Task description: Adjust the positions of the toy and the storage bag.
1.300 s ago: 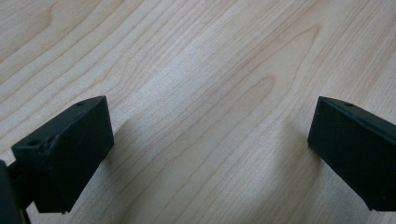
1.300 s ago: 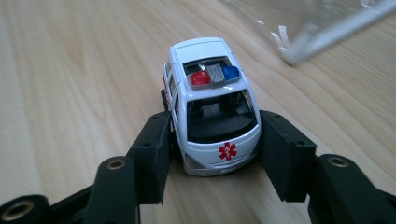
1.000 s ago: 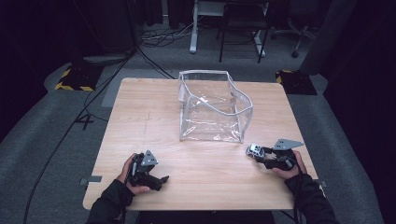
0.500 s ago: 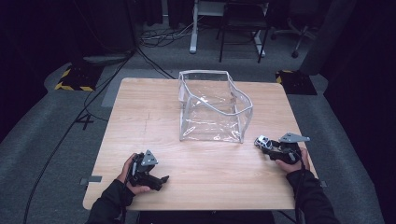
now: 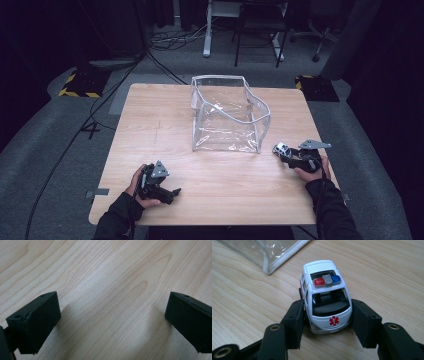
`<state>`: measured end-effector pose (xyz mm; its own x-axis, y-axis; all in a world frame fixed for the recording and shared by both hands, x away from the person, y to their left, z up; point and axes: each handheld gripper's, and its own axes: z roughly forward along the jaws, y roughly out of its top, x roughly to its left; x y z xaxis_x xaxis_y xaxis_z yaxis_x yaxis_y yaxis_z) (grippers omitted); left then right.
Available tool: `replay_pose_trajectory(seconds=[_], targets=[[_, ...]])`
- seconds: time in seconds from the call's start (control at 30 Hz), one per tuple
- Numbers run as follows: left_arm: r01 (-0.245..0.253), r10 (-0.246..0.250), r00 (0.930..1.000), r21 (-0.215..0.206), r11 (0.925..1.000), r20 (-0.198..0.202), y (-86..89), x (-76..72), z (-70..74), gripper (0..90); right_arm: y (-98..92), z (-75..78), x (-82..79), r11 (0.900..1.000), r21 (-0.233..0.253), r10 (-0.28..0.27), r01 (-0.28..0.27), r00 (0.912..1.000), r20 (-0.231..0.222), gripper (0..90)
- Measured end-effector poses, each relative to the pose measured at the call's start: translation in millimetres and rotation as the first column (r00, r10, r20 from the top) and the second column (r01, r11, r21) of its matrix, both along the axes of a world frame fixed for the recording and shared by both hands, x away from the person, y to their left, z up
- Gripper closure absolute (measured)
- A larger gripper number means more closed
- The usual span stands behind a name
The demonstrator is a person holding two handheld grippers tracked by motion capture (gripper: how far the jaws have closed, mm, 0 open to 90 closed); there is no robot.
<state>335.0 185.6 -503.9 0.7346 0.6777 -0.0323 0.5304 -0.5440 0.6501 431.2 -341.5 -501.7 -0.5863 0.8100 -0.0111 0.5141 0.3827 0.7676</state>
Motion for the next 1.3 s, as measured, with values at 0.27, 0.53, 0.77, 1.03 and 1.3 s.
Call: replay_pose_trajectory(seconds=[0.27, 0.53, 0.77, 1.03, 1.3], targets=[[0.000, 0.000, 1.0000, -0.001, 1.0000, 0.000, 0.0, 0.0, -0.1, 0.5, -6.0, 1.8, -2.9, 0.998, 0.069, 0.011, -0.011, 0.9999, 0.014, 47.0], [0.000, 0.000, 1.0000, -0.002, 1.0000, 0.000, 0.0, 0.0, -0.1, 0.5, -4.7, 2.0, -5.5, 0.997, 0.060, 0.043, -0.045, 0.9985, 0.033, 47.1], [0.000, 0.000, 1.0000, -0.001, 1.0000, 0.000, 0.0, 0.0, 0.0, 0.5, -4.2, 3.6, -7.6, 0.992, 0.096, 0.077, -0.081, 0.9963, 0.037, 47.2], [-0.001, 0.001, 1.0000, -0.003, 1.0000, 0.000, -0.1, 0.0, -0.1, 0.5, 5.2, 9.0, -11.1, 0.990, 0.095, 0.099, -0.104, 0.9939, 0.048, 47.2], [-0.001, 0.001, 1.0000, 0.001, 1.0000, 0.003, 0.1, -0.1, 0.1, 0.6, 8.3, 21.0, -14.6, 0.987, 0.100, 0.114, -0.122, 0.9902, 0.081, 47.3]])
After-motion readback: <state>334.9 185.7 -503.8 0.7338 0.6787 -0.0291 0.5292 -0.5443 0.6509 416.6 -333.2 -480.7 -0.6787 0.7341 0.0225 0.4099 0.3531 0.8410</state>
